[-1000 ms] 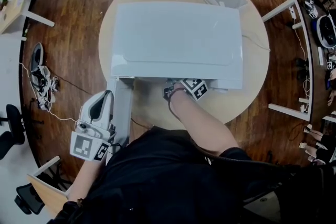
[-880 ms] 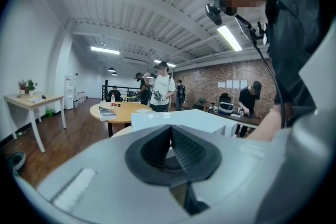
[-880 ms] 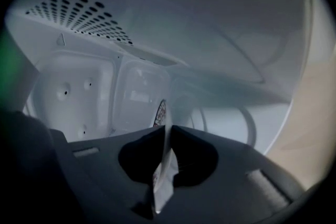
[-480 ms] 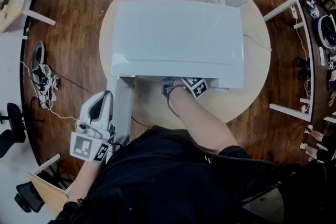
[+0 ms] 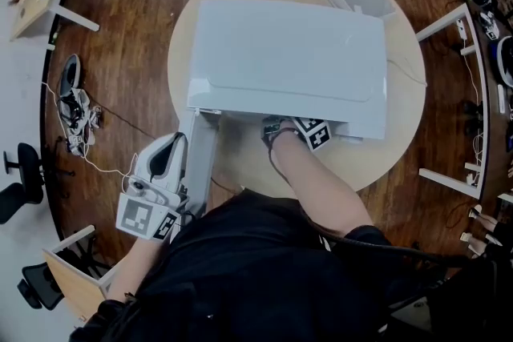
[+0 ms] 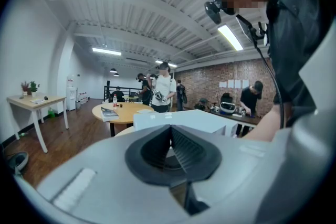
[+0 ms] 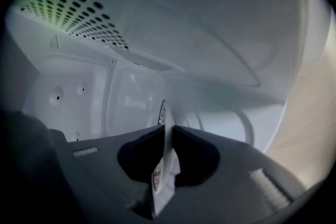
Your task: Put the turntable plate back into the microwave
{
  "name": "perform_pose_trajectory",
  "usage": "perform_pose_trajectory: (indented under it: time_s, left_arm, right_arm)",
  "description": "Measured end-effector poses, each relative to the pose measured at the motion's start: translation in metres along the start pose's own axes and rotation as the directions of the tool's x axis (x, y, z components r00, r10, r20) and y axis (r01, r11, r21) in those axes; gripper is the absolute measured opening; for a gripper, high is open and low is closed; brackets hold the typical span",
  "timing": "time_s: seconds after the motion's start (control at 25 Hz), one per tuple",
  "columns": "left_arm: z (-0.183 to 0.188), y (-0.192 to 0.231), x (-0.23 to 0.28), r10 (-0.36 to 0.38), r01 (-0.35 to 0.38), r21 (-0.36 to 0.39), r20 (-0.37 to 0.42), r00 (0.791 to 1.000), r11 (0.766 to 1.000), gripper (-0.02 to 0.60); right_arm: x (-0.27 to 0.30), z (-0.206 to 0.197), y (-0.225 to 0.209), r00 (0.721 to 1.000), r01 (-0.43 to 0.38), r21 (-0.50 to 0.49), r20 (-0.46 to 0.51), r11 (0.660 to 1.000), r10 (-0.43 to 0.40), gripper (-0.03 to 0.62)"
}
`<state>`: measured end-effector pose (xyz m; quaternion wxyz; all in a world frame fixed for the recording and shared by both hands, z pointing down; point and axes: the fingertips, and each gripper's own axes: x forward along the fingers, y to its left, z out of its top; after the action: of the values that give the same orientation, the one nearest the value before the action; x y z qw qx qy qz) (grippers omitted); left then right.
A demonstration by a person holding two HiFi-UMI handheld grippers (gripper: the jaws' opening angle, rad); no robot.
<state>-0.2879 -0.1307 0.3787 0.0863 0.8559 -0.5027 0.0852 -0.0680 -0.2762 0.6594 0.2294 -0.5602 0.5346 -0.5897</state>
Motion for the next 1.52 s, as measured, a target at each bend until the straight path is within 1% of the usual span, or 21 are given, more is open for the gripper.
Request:
perform_pose_trajectory:
  time_s: [0.16,0.36,0.56,0.84,1.08,1.2,1.32,1.44,1.52]
  left_arm:
    - [0.002,-0.004,0.001,-0.011,0.010,0.009,0.009,1.000,1.000,0.005]
    - [0.008,-0.007,-0.003,-0.012,0.011,0.026,0.021,1.000,1.000,0.003]
    - [0.009,-0.013,-0.007,-0.016,0.015,0.033,0.029,0.999,0.999,0.005]
    - [0.013,-0.019,-0.013,-0.019,0.016,0.043,0.051,0.999,0.999,0.005]
    - [0.008,-0.028,-0.015,-0.032,0.029,0.037,0.064,0.997,0.999,0.005]
    - [0.008,-0.036,-0.013,-0.049,0.047,0.027,0.072,0.996,0.999,0.005]
    - [0.008,-0.050,-0.010,-0.084,0.082,0.019,0.081,0.993,0.996,0.005]
    - [0.010,-0.063,-0.007,-0.118,0.117,0.012,0.092,0.989,0.993,0.005]
    - [0.010,-0.068,-0.006,-0.129,0.131,-0.008,0.100,0.987,0.991,0.005]
  right_arm:
    - [-0.003,0.006,0.000,1.000,-0.004,0.005,0.010,1.000,0.004,0.049]
    - [-0.006,0.005,0.006,0.999,-0.033,0.012,0.006,0.999,0.032,0.143]
    - [-0.014,0.005,0.005,0.999,-0.032,0.018,-0.002,0.999,0.032,0.169]
    - [-0.028,0.002,0.003,0.999,-0.046,0.009,-0.005,0.999,0.046,0.172]
    - [-0.048,-0.002,-0.005,0.998,-0.051,-0.019,-0.030,0.999,0.050,0.172]
    - [-0.061,-0.014,-0.006,0.996,-0.065,-0.030,-0.063,0.997,0.063,0.172]
    - [-0.079,-0.021,-0.004,0.994,-0.076,-0.048,-0.086,0.996,0.072,0.172]
    - [-0.099,-0.016,0.001,0.993,-0.093,-0.082,-0.080,0.992,0.086,0.172]
    - [-0.109,-0.009,0.007,0.992,-0.108,-0.107,-0.074,0.988,0.100,0.172]
